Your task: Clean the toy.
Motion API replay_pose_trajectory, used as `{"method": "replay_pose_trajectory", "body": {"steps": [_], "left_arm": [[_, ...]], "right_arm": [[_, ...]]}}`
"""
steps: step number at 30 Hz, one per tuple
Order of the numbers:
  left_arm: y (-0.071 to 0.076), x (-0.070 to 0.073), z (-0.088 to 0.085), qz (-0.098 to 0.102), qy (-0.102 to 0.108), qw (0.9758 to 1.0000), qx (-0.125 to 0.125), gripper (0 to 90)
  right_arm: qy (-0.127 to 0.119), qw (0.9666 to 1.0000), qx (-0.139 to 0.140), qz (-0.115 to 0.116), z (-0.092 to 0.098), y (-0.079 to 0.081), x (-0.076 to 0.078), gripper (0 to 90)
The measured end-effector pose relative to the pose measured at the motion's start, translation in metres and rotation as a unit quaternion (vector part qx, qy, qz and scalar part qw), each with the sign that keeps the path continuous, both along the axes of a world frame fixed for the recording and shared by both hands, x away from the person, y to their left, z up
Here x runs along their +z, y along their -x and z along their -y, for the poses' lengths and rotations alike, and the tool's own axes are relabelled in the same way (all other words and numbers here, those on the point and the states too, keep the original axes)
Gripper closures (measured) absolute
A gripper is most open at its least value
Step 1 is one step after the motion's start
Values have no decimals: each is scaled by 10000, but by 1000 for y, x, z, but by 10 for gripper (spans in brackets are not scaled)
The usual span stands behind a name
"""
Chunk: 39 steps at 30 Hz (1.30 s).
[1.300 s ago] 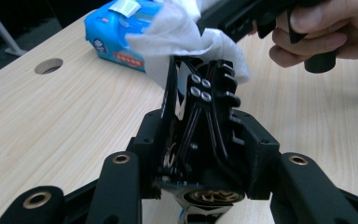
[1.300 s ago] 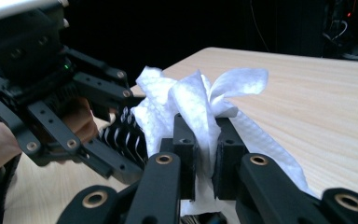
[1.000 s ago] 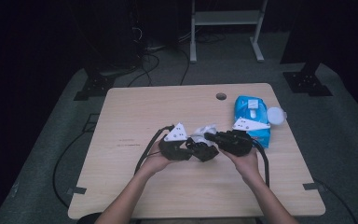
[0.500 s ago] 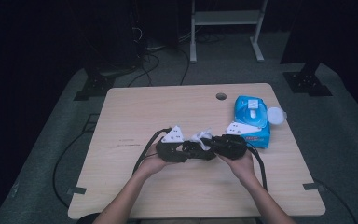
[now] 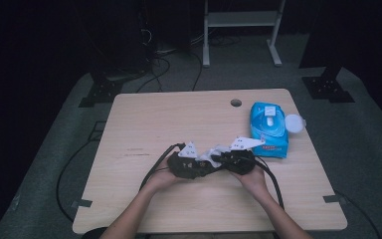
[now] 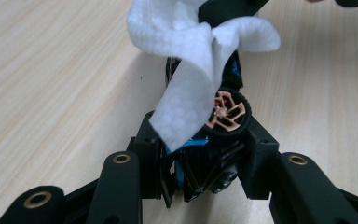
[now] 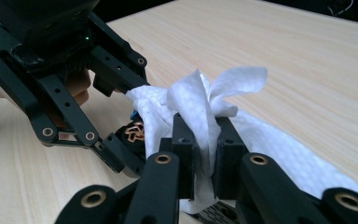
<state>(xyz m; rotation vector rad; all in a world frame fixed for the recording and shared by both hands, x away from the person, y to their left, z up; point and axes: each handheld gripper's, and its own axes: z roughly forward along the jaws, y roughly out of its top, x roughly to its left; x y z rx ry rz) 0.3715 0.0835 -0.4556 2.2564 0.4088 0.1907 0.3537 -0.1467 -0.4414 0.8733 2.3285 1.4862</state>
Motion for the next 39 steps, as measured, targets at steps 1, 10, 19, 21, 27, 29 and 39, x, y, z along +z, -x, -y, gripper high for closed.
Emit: {"method": "replay_pose_trajectory", "body": {"steps": [1, 10, 19, 21, 27, 29, 39], "left_arm": [[0, 0, 0, 0, 0, 10000, 0, 579], [2, 1, 6, 134, -105, 9999, -30, 556], [1, 3, 2, 157, -116, 9998, -36, 576], [1, 3, 3, 168, -121, 9998, -30, 575], [2, 3, 4, 237, -156, 9996, -50, 575], [2, 3, 2, 209, -163, 9996, -56, 575], [-4, 4, -9, 164, -165, 9997, -16, 576]], "right_arm": [[0, 10000, 0, 0, 0, 0, 0, 811], [18, 9999, 120, -5, -9, 4, 1, 810], [181, 9996, -178, 76, 10, -1, 3, 810], [62, 9996, -277, 15, 16, -3, 3, 811], [81, 9999, -29, 58, -2, 4, 1, 810], [157, 9998, 38, 90, -7, 5, 3, 810], [176, 9977, -642, 89, 35, -9, 3, 810]]}}
